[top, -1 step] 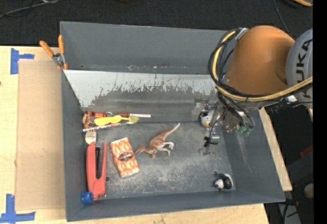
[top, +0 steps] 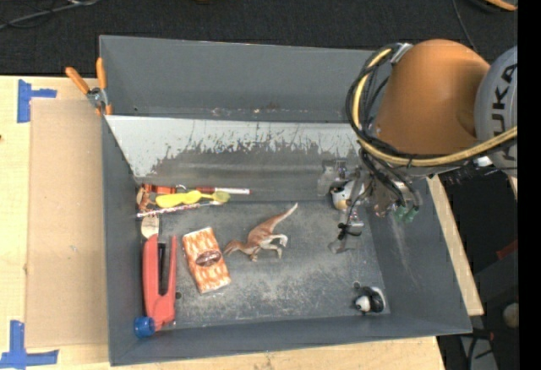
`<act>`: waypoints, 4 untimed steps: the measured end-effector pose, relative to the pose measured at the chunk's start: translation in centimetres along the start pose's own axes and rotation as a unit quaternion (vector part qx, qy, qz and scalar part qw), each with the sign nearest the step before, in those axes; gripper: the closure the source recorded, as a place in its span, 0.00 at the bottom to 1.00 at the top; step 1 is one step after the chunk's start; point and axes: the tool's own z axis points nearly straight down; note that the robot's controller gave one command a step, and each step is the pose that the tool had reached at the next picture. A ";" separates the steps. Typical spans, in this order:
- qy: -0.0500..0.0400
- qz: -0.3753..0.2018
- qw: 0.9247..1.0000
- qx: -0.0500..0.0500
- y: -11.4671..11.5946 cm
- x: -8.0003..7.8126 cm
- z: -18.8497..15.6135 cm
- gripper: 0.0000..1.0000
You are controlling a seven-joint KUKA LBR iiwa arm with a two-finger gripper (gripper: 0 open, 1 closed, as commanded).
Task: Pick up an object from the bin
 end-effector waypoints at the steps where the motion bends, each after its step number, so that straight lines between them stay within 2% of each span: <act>1: -0.002 0.007 1.000 0.000 2.7 -1.8 7.4 0.00; 2: -0.004 -0.111 0.994 0.001 5.4 -3.5 12.7 0.00; 3: -0.001 0.022 1.000 0.000 11.0 -3.2 16.5 1.00; 4: -0.001 0.022 1.000 0.000 11.0 -3.2 16.5 1.00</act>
Offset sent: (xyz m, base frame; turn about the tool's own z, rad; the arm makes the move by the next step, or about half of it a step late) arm 0.0377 0.0583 -0.1325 -0.2296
